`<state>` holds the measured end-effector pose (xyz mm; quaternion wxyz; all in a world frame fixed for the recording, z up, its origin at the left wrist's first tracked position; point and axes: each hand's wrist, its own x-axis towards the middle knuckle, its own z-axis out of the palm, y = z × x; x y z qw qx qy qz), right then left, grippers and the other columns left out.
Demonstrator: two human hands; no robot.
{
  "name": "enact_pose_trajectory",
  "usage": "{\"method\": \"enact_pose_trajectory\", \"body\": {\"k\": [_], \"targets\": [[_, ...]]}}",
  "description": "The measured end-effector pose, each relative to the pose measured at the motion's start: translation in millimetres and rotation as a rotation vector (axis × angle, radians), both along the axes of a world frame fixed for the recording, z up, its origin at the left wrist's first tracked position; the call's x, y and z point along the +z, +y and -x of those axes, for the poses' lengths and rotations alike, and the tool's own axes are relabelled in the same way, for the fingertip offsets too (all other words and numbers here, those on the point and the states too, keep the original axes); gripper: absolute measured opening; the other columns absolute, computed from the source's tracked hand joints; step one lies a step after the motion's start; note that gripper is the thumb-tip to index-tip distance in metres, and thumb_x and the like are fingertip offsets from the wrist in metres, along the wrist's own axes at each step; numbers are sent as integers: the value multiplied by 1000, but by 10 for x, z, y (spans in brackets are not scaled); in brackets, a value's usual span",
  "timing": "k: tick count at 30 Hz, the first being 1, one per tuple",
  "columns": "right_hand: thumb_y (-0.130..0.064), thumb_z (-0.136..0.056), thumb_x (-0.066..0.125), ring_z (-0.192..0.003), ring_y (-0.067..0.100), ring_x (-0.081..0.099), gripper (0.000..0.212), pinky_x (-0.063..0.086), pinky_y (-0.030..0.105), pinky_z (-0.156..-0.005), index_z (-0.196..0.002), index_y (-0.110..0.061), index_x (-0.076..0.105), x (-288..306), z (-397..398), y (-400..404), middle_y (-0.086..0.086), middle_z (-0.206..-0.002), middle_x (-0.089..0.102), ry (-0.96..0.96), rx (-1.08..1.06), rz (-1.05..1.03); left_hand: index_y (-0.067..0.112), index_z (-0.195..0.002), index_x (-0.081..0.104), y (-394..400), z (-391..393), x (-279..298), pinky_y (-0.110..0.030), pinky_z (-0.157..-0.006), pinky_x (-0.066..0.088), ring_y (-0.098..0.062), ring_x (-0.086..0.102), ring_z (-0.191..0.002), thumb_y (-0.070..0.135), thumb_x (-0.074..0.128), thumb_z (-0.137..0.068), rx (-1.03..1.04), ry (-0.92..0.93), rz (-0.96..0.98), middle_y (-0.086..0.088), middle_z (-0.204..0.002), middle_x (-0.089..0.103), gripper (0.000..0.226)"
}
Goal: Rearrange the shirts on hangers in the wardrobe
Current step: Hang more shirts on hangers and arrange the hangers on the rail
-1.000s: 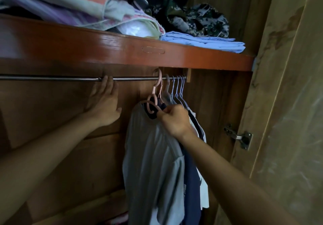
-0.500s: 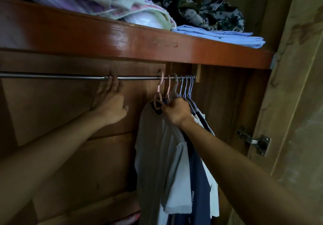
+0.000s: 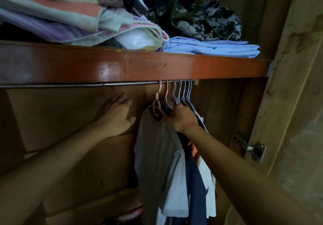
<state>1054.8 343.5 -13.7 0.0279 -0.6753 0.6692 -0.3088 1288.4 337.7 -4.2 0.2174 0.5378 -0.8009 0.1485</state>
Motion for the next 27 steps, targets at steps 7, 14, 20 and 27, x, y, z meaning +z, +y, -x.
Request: {"method": "enact_pose_trajectory", "body": {"k": [7,14,20,27], "targets": [[-49,-86,64,-69,23,61,39,41,26,-57,-69,-13,62,22,333,483,3,-68,57,140,29,-125,24,-125,62,241,387,-91,-32,-90,51,-11,62,-99,49,68,-85,-145,345,-432,4,-113,65,47],[-51,-83,69,-91,22,63,43,54,34,-76,-111,-19,64,-45,760,1016,3,-103,65,183,76,-304,26,-130,57,481,830,-248,-18,-72,40,2,51,-87,47,65,-89,-327,170,-518,11,-109,57,47],[-51,-84,69,-97,18,63,41,48,28,-75,-111,-20,68,-113,1121,1517,-2,-106,68,270,45,-368,27,-111,64,750,1340,-247,-24,-62,46,-2,58,-73,49,64,-88,-491,22,-498,13,-81,61,32],[-46,-81,73,-95,14,60,30,41,21,-69,-105,-31,63,-62,1384,2196,-12,-94,60,224,-157,-381,28,-125,57,1012,1791,-230,-28,-74,47,-10,62,-96,62,60,-84,-615,-129,-409,11,-103,65,54]]}}
